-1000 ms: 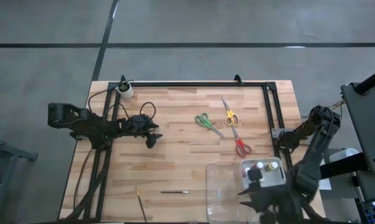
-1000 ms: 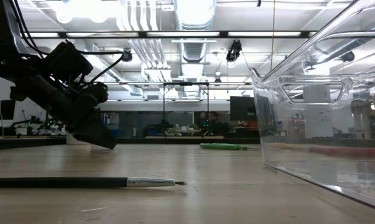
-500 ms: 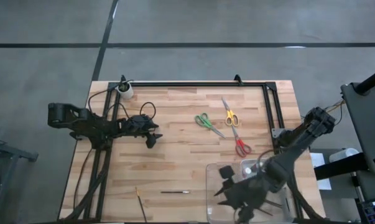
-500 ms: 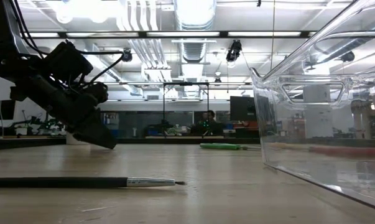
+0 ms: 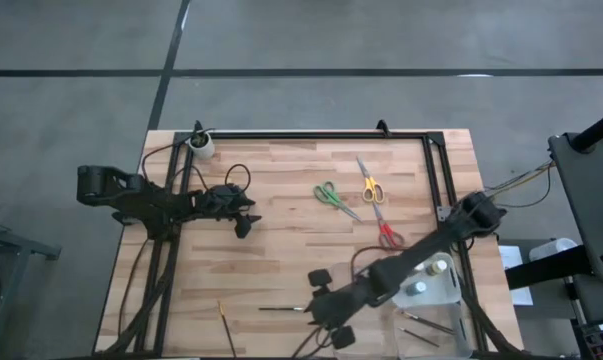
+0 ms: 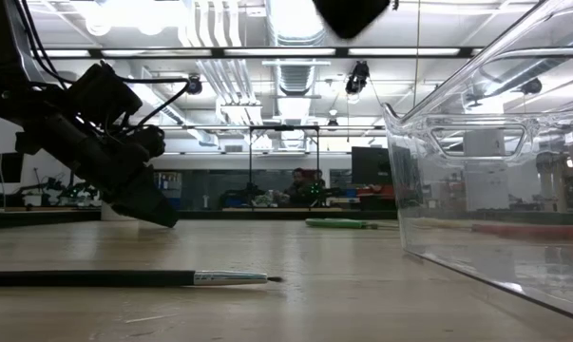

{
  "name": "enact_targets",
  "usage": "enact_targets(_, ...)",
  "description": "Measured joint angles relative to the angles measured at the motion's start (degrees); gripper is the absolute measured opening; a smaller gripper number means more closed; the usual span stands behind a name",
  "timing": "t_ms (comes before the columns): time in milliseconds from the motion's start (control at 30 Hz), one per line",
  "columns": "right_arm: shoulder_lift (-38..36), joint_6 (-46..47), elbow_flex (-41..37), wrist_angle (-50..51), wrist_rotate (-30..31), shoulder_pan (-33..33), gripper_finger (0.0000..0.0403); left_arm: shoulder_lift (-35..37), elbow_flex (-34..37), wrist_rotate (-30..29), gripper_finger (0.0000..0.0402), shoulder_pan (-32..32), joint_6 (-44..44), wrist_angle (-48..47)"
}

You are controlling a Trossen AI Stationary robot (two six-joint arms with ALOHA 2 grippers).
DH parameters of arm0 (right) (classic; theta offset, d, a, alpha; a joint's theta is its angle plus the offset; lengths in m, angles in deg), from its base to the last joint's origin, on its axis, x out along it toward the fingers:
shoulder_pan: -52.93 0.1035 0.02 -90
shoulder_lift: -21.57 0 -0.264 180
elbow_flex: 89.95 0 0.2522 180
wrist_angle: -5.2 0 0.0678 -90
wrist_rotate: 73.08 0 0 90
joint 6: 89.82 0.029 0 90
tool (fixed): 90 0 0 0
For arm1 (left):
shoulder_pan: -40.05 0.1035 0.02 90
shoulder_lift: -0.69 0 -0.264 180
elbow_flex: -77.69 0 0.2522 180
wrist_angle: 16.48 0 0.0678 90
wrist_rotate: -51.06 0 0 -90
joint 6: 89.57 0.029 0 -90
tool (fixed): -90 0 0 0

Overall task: Pick & Place Paint Supplies
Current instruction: Put the silver paintbrush into the right transparent bin

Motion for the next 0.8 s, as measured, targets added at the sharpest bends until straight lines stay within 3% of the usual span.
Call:
enact_targets(267, 7.42, 5.52, 0.07, -4.10, -0.03, -1.00, 0.0130, 0.01, -0.01, -0.01, 0.0303, 0.00, 0.00, -0.02)
enact_targets(800, 13.80, 6.29, 0.22, -17.54, 3.51, -3.12, 0.0130, 0.01, 0.00, -0.02, 0.0303, -0.01, 0.00, -0.02)
